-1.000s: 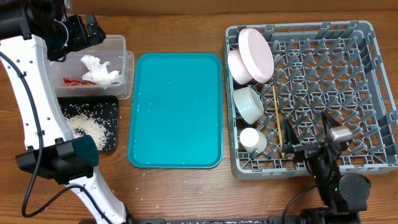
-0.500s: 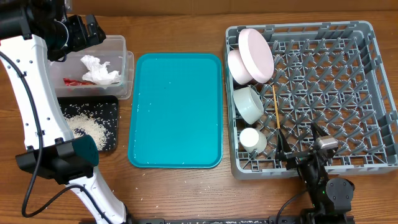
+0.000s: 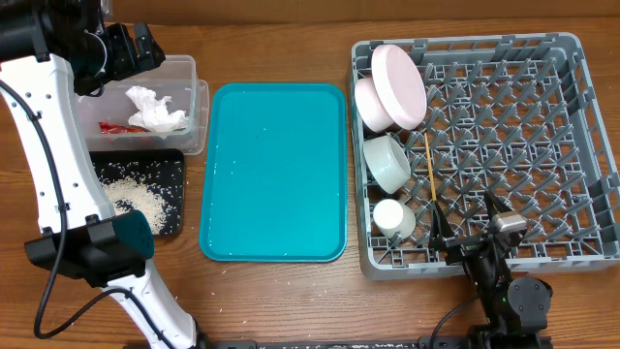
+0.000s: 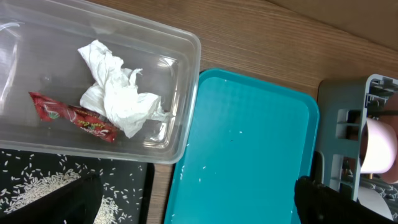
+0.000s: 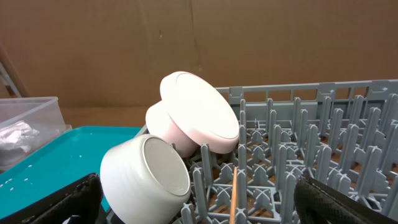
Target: Sort waste into correct bins and load items into the dishwasher
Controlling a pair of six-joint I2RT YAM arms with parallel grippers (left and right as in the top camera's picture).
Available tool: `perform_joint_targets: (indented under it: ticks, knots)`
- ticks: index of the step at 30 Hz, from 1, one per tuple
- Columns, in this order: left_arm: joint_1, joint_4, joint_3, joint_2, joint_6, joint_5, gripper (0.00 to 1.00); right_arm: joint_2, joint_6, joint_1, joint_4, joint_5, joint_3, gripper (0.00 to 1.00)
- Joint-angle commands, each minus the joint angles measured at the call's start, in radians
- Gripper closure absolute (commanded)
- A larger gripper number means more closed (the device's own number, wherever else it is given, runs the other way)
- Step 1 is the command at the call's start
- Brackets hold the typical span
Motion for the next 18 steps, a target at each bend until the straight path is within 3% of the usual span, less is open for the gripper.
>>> perform_joint_targets:
  ticks: [1, 13, 16, 18]
  knots:
    - [-0.002, 0.002, -0.004, -0.010, -0.013, -0.002, 0.00, -0.012, 0.003, -0.004, 0.003, -0.001, -0.011, 0.00]
    - [-0.007, 0.041, -0.005, -0.030, -0.006, 0.019, 0.00, -0.012, 0.003, -0.004, 0.003, -0.001, -0.011, 0.00]
    - [-0.046, 0.167, -0.071, -0.100, 0.129, 0.102, 0.00, -0.012, 0.003, -0.004, 0.003, -0.001, -0.011, 0.00]
    - [-0.082, 0.330, -0.225, -0.207, 0.156, 0.108, 0.00, -0.012, 0.003, -0.004, 0.003, -0.001, -0.011, 0.00]
